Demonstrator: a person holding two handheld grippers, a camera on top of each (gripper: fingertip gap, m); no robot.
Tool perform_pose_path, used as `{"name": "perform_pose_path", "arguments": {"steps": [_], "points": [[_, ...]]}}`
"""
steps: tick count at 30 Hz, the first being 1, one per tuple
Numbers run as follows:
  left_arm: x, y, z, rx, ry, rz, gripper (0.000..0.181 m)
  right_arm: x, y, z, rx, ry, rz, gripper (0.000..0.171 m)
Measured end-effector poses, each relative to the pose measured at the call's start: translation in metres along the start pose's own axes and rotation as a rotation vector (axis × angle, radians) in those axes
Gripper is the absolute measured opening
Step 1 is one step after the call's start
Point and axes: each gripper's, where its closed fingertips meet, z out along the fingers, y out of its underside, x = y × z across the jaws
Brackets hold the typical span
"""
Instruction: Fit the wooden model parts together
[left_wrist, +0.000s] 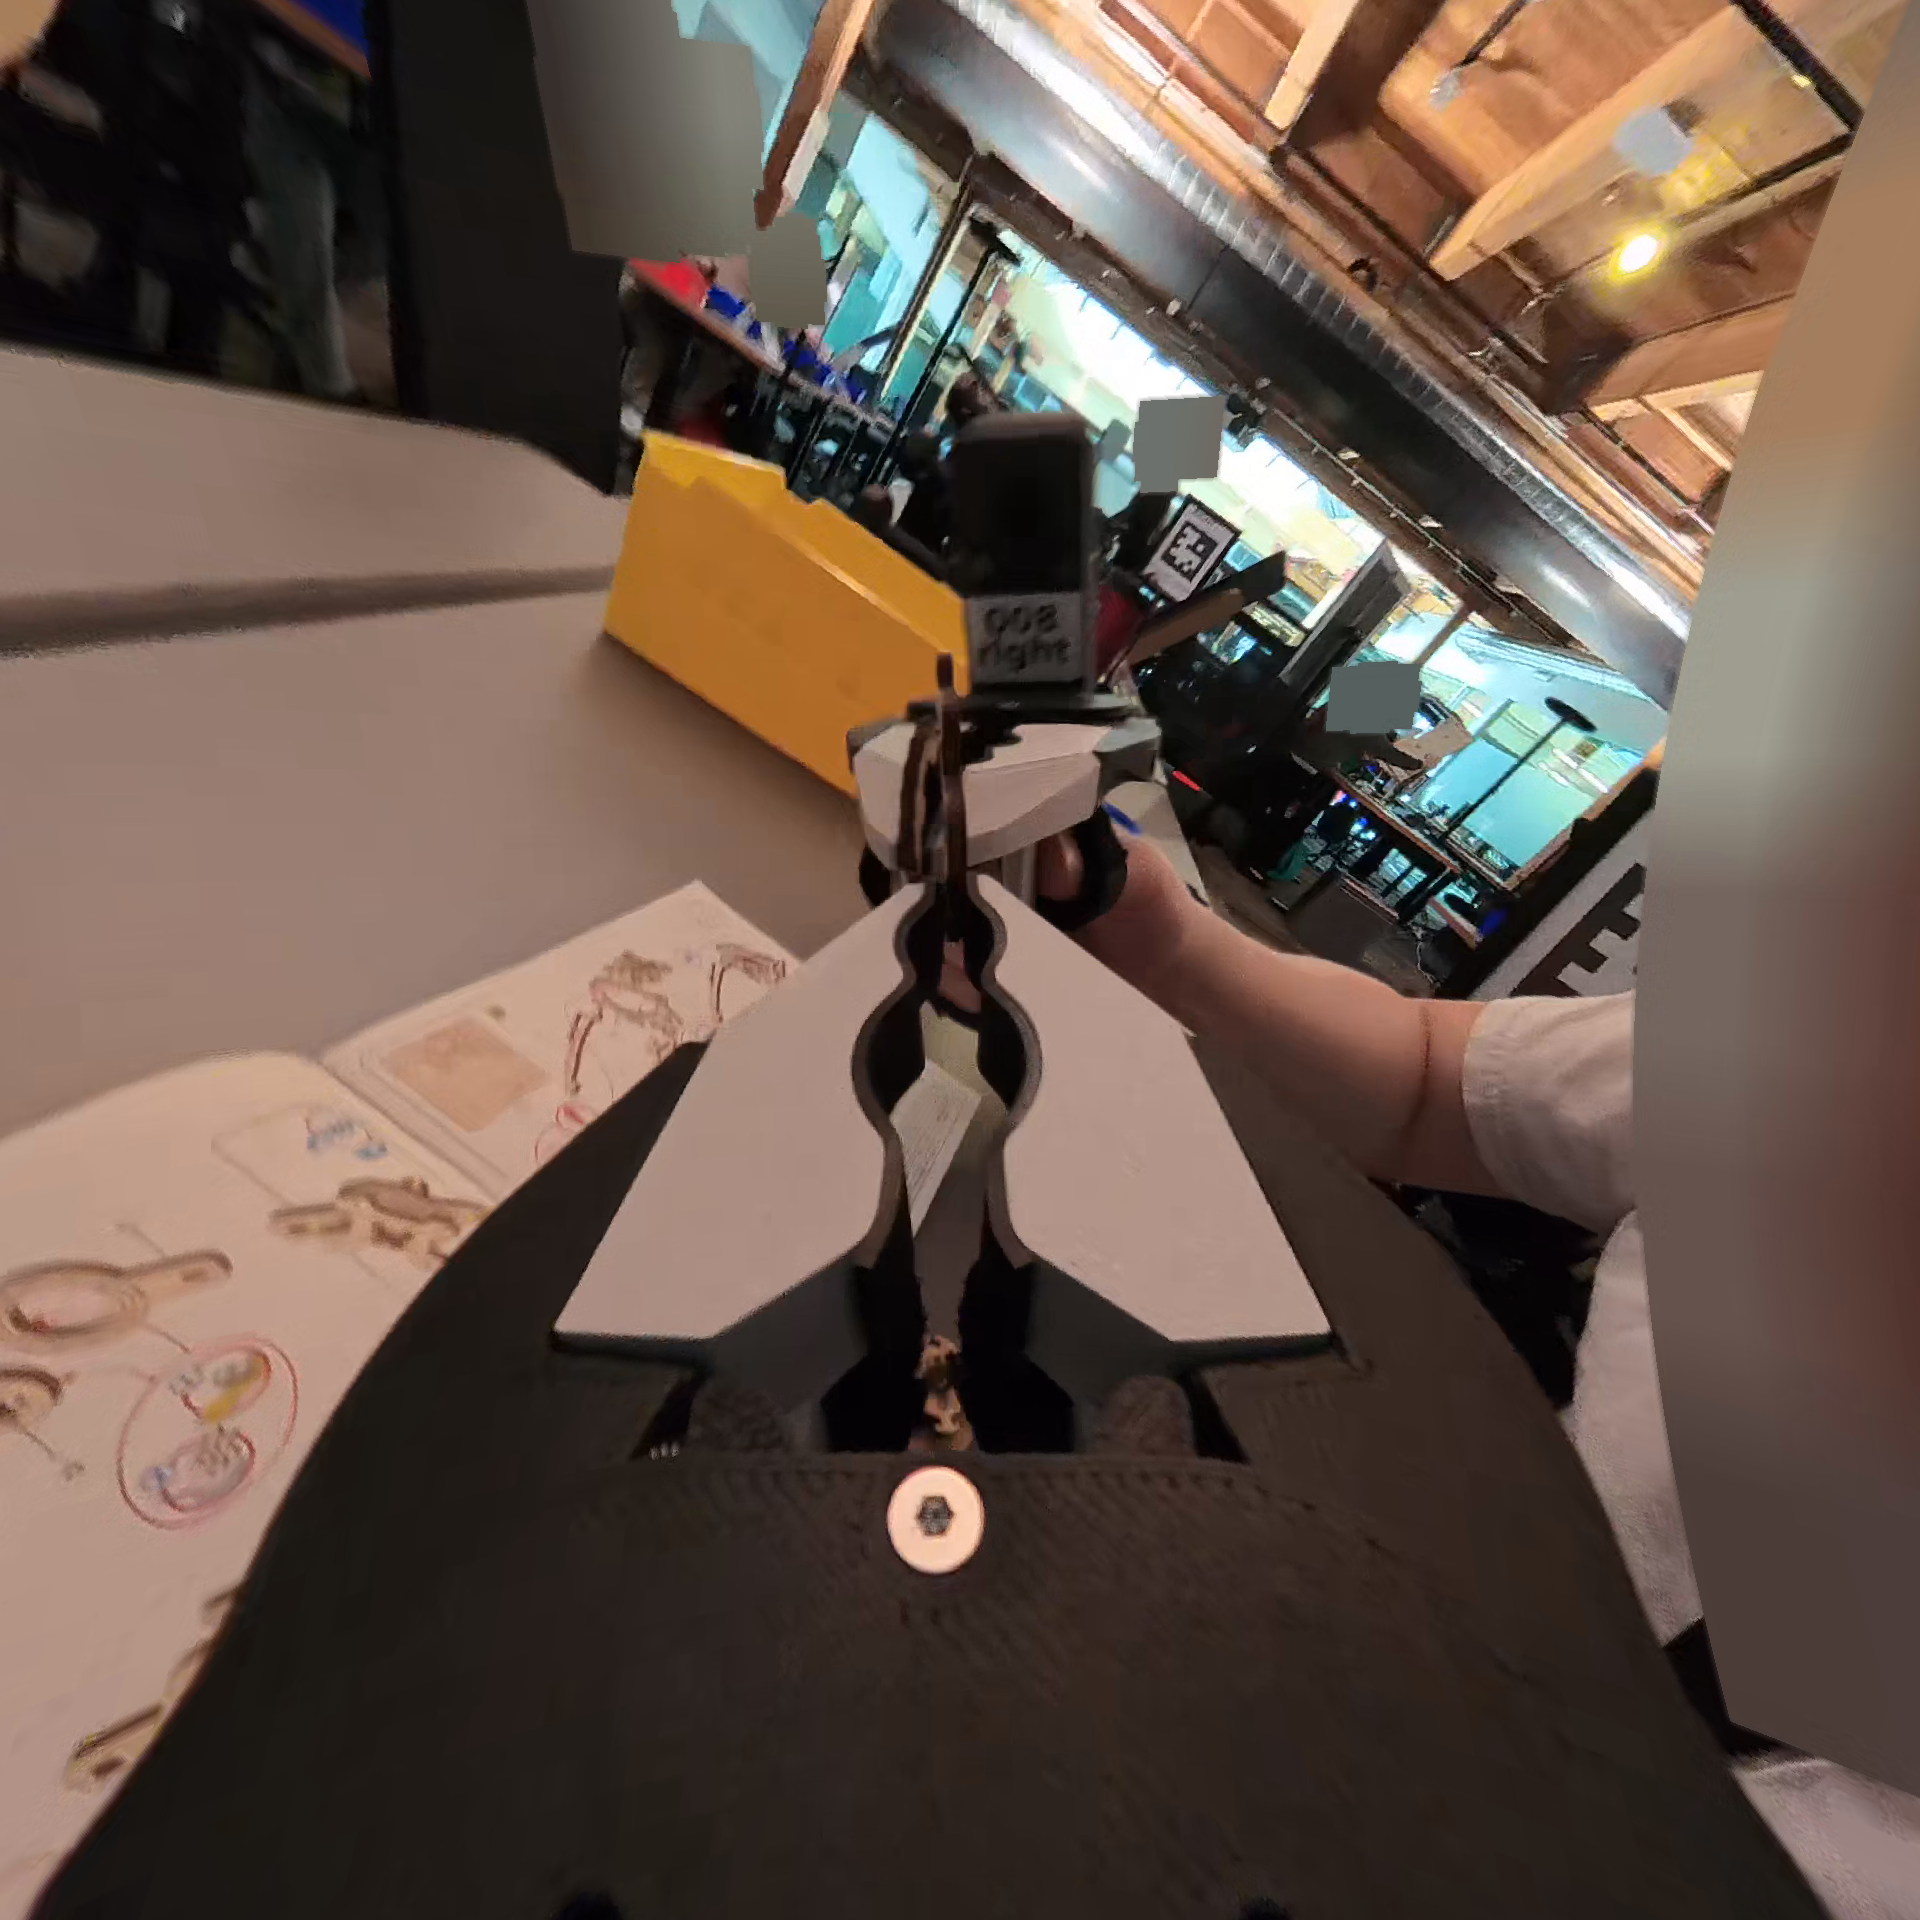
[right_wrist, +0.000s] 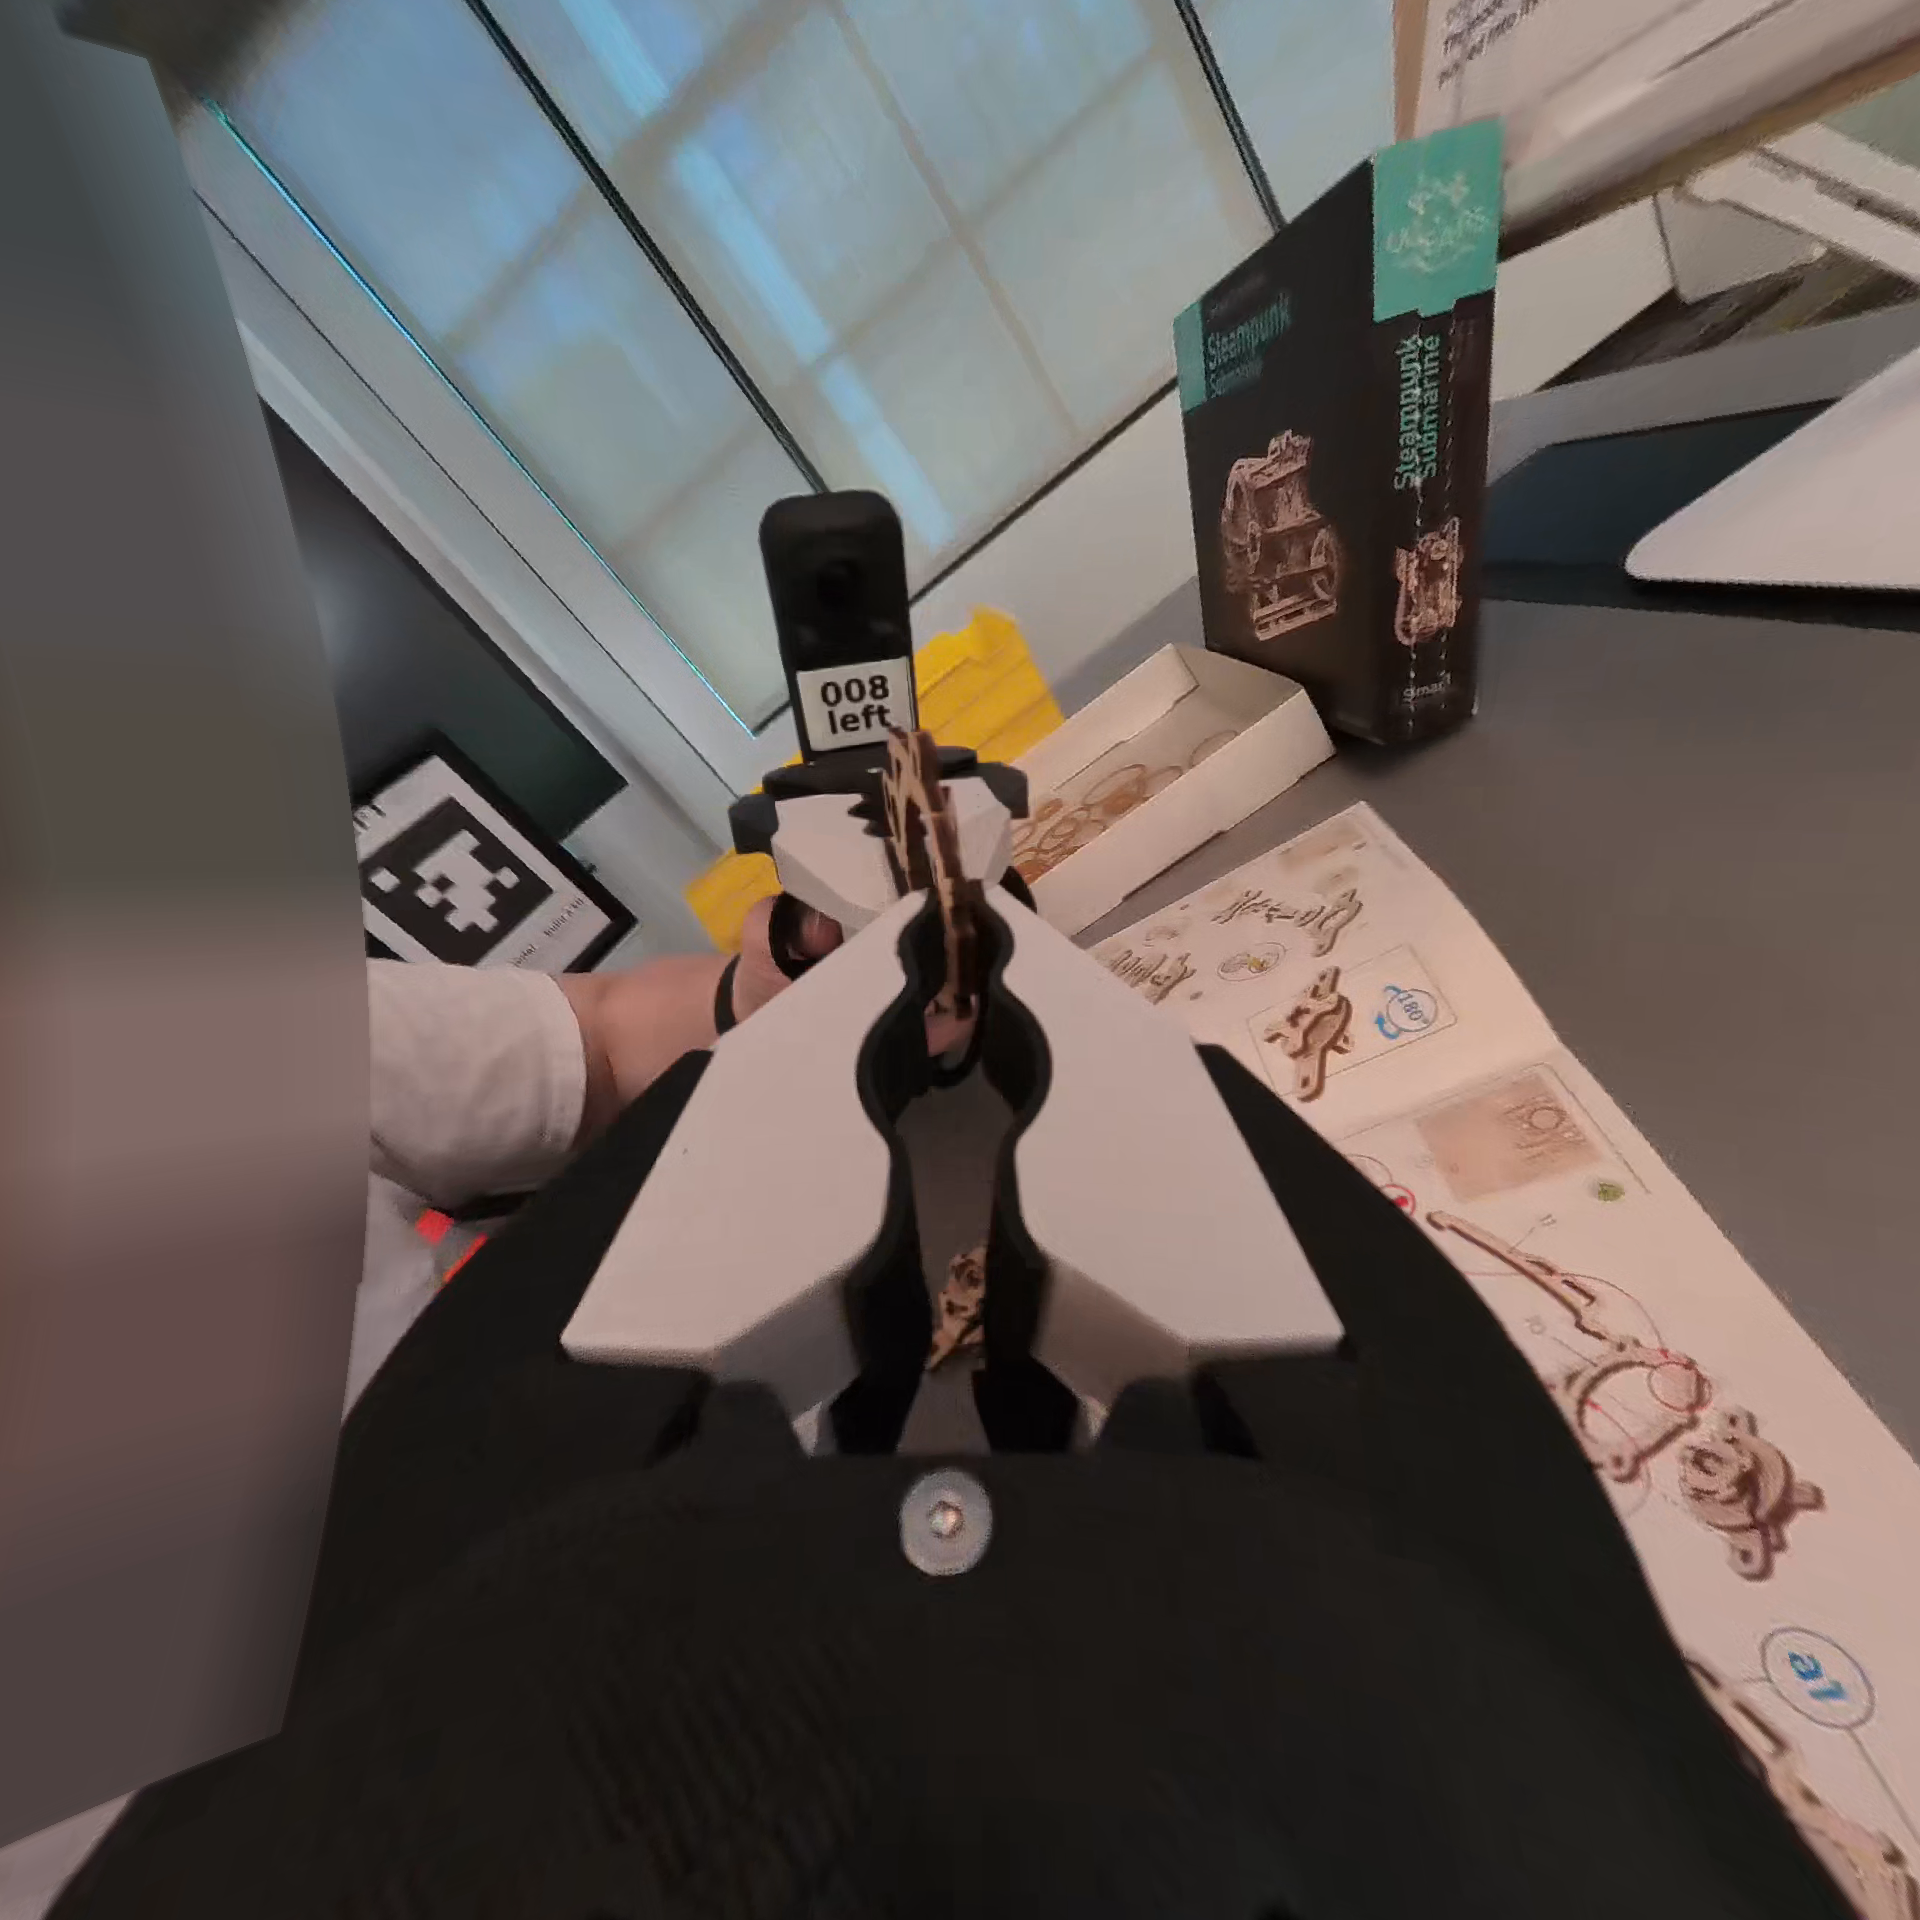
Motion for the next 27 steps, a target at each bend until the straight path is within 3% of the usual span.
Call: {"name": "perform_pose_path", "arguments": {"steps": [2,4,6,13,27], "points": [[-0.003,0.001,-0.001,0.007,-0.012,0.020,0.000,0.004,0.003,0.001,-0.023,0.023,-0.004,0.001],[-0.005,0.000,-0.002,0.016,0.018,-0.038,0.000,-0.001,-0.002,0.001,-0.012,-0.006,0.019,0.019],[-0.011,-0.001,-0.004,0.020,0.009,-0.054,0.000,-0.003,-0.005,0.001,-0.017,-0.007,0.010,0.026],[-0.014,-0.001,-0.006,0.023,0.007,-0.054,0.000,0.013,-0.020,-0.018,0.013,0.101,-0.068,0.022],[-0.005,0.003,-0.004,-0.005,0.056,-0.041,0.001,0.002,-0.012,-0.023,-0.027,-0.082,0.053,0.001]]}}
